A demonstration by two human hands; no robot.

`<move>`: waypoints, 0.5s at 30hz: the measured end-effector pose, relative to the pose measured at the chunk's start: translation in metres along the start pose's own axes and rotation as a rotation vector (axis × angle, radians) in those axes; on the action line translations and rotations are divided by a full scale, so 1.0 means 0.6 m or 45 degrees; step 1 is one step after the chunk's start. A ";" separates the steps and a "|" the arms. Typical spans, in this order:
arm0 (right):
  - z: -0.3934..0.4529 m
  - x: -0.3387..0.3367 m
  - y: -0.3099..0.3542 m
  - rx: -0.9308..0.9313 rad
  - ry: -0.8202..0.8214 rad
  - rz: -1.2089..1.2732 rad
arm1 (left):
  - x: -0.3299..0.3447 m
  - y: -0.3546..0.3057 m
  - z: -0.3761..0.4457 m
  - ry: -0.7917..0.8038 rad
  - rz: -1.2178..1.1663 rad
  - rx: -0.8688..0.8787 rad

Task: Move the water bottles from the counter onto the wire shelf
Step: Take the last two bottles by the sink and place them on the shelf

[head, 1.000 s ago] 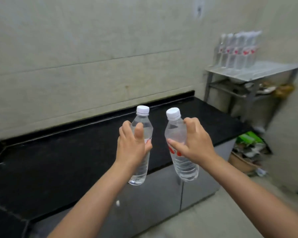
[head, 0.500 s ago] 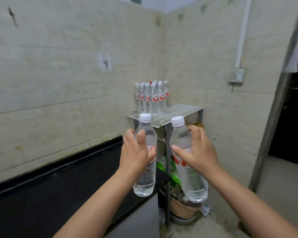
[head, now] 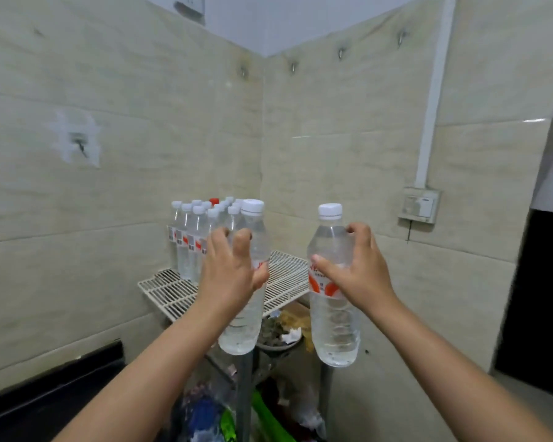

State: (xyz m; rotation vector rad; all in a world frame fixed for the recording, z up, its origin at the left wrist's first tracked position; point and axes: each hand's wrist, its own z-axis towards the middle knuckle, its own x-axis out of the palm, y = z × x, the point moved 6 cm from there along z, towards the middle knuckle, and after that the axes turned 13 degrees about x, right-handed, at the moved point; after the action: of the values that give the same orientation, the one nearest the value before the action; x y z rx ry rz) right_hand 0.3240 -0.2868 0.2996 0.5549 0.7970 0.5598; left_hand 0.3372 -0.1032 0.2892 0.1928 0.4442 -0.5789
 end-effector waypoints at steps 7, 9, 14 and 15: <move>0.207 0.090 -0.089 0.009 0.073 0.040 | 0.175 0.090 0.091 0.007 0.054 -0.051; 0.266 0.122 -0.114 0.012 0.082 0.101 | 0.221 0.110 0.111 0.001 0.111 -0.053; 0.400 0.221 -0.161 -0.095 0.167 0.219 | 0.337 0.159 0.156 -0.004 0.169 -0.167; 0.423 0.245 -0.169 -0.120 0.214 0.236 | 0.360 0.170 0.162 -0.005 0.172 -0.235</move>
State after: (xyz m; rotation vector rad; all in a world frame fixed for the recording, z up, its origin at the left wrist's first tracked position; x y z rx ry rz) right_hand 0.6320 -0.3266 0.3065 0.5019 0.8784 0.8188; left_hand 0.5901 -0.1528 0.2824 0.0442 0.4741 -0.4036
